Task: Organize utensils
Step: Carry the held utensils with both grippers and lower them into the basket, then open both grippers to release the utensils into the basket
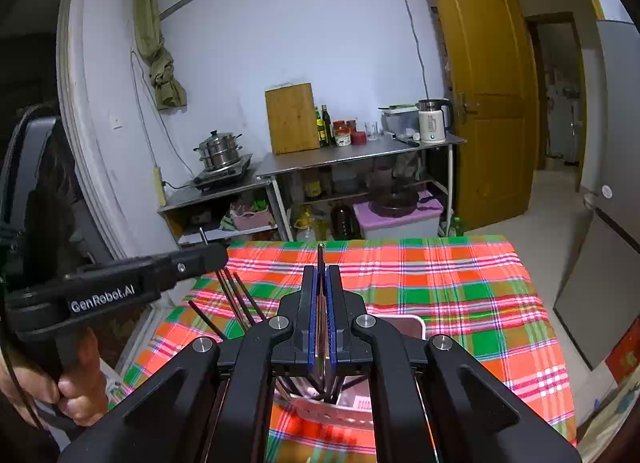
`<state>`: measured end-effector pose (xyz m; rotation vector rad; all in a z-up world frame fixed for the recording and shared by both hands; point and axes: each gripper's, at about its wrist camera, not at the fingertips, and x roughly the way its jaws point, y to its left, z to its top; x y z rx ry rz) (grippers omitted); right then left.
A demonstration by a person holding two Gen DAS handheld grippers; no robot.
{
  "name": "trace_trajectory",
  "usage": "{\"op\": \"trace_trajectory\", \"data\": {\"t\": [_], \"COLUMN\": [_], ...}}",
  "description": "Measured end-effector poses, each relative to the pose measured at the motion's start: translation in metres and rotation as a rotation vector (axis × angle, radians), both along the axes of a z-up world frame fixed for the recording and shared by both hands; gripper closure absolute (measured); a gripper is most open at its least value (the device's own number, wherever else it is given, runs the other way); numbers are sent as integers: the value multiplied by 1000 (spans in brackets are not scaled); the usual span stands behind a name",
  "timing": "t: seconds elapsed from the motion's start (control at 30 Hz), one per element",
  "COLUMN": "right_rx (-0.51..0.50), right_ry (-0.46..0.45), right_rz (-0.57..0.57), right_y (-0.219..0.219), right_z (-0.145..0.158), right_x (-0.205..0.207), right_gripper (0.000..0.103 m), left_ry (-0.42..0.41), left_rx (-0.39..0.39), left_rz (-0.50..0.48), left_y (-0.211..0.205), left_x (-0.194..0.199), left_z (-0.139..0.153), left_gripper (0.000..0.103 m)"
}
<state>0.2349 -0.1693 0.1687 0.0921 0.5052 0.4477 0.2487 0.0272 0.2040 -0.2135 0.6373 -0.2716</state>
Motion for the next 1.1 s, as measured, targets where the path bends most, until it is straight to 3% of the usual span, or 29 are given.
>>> {"op": "trace_trajectory", "data": {"t": [0.23,0.47,1.1], "right_rx": [-5,-11,-62], "right_ry": [15,45,45], "right_rz": [-1,5,4], "right_y": [0,4,5], "right_z": [-7,-18,-28], "right_x": [4,5,5], "right_gripper": [99,99,99], "left_ry": [0,58,31], "left_rx": [-1,11,100], "left_rz": [0,-13,11], "left_y": [-1,-8,-8], "left_x": [8,9,6], "left_z": [1,-29,-35], "left_gripper": [99,99,99]}}
